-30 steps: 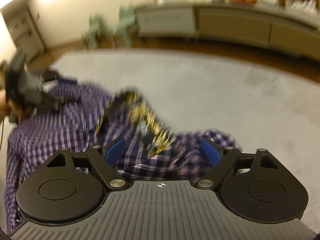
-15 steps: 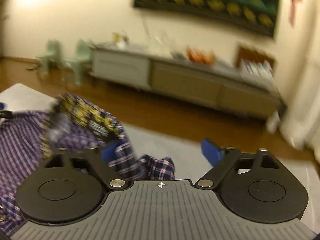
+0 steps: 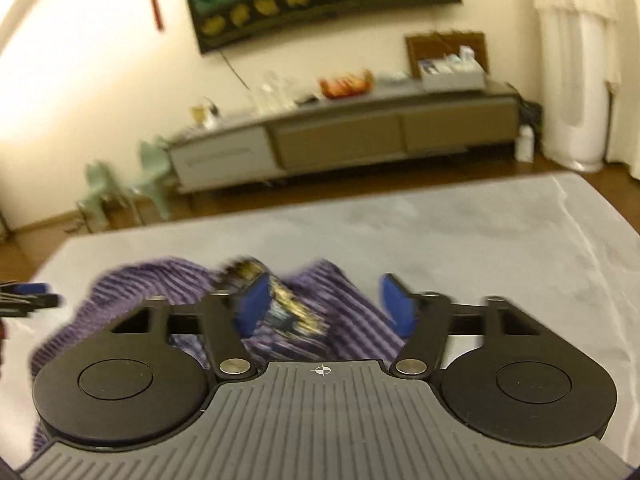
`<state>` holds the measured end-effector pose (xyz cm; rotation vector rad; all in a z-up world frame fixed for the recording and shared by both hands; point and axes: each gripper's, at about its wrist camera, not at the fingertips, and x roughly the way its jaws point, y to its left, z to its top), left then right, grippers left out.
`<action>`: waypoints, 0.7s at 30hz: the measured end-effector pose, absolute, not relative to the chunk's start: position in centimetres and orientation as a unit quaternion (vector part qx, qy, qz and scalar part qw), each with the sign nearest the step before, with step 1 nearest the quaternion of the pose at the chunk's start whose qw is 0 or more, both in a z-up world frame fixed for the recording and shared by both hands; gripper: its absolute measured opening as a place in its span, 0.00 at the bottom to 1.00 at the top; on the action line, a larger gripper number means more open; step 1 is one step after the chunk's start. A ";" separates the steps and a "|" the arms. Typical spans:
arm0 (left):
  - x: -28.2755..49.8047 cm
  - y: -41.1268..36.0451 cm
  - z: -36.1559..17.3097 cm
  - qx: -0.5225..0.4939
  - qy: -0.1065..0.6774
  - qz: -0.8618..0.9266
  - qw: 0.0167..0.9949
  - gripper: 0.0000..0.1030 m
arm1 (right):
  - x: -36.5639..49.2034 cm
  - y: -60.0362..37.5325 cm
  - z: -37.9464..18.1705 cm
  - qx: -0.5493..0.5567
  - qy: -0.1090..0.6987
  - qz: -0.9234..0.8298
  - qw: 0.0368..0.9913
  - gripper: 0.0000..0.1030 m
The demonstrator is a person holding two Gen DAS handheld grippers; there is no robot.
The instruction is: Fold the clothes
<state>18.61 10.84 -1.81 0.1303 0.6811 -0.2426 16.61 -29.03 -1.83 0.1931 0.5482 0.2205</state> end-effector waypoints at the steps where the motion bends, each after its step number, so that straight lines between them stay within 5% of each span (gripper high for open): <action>1: 18.9 9.3 -1.7 0.085 0.328 -0.132 0.932 0.85 | 16.7 -28.5 -2.1 0.108 0.266 0.116 0.951 0.87; 8: 28.4 3.5 -5.5 0.213 0.322 -0.131 0.913 0.85 | 20.8 -27.0 -7.5 0.134 0.324 0.136 0.927 0.84; 9: 29.9 3.2 -6.5 0.222 0.330 -0.132 0.908 0.85 | 21.3 -26.9 -8.0 0.130 0.332 0.144 0.923 0.76; 10: 30.9 3.0 -7.4 0.225 0.343 -0.142 0.901 0.81 | 21.8 -26.9 -8.3 0.129 0.345 0.153 0.917 0.52; 11: 31.6 2.9 -8.3 0.225 0.359 -0.159 0.892 0.78 | 22.3 -26.8 -8.6 0.128 0.358 0.161 0.911 0.38; 12: 32.3 2.9 -9.2 0.224 0.375 -0.176 0.882 0.48 | 22.7 -26.7 -8.9 0.126 0.371 0.169 0.904 0.14; 13: 32.4 3.5 -9.2 0.209 0.377 -0.176 0.885 0.00 | 22.9 -26.6 -8.9 0.111 0.373 0.170 0.905 0.11; 18: 30.6 10.5 -5.4 0.050 0.321 -0.087 0.942 0.01 | 23.6 -24.4 -4.8 0.064 0.251 0.190 0.947 0.06; 20: 29.5 15.8 -4.3 -0.053 0.312 0.001 0.949 0.01 | 23.2 -24.1 -3.1 0.076 0.182 0.194 0.961 0.36; 21: 29.1 17.3 -4.7 -0.065 0.324 0.012 0.944 0.01 | 23.1 -24.3 -2.8 0.075 0.181 0.178 0.964 0.82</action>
